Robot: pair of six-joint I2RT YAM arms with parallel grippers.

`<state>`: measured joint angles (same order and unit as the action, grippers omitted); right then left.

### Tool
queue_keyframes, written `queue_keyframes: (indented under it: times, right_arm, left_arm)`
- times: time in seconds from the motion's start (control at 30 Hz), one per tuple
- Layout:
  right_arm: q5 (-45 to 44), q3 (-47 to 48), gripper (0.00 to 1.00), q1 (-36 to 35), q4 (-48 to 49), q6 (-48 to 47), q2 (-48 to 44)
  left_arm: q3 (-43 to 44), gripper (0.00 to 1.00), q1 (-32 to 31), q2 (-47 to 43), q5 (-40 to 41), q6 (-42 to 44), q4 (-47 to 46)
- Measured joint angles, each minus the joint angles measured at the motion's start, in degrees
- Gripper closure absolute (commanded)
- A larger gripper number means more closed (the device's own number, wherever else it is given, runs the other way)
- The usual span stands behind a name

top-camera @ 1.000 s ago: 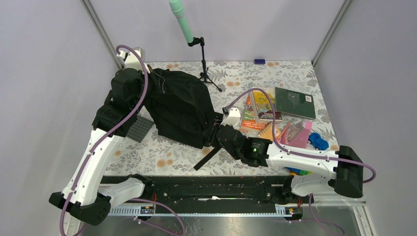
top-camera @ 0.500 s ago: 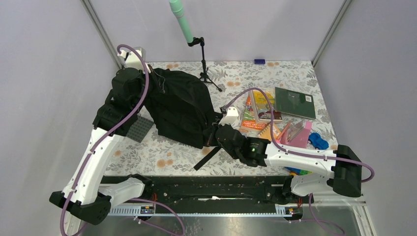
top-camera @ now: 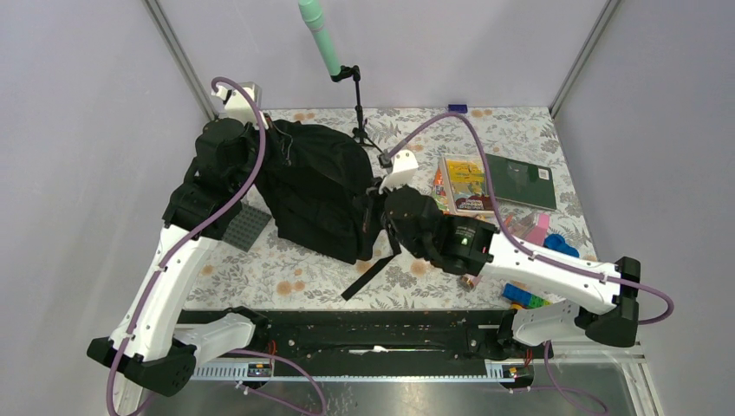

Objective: Pack the student bag
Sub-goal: Unzip the student bag at the center of the board.

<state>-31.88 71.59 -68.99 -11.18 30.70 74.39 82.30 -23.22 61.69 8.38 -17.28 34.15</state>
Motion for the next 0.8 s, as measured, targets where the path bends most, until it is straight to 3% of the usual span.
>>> queue_keyframes:
  times: [0.23,0.53,0.67,0.8]
  right_arm:
    - [4.74,13.35,1.0,1.49,-4.55,-7.74,3.87]
    - [15.37,31.67,1.0,1.9,-9.94,-14.86,16.11]
    - [16.87,32.61,0.79,1.81,-11.21,-16.92,17.7]
    - [17.0,28.28,0.48,1.81,-10.45,-18.69,14.82]
  left_arm:
    - [0.72,1.0,-0.07,0.48,-0.87,0.26,0.02]
    - [3.37,1.0,-1.75,2.75,-0.13,-0.79,0.5]
    - [3.39,1.0,-2.71,2.95,0.04,-0.76,1.03]
    - [2.32,1.0,-2.82,2.08,-0.55,-0.2,0.92]
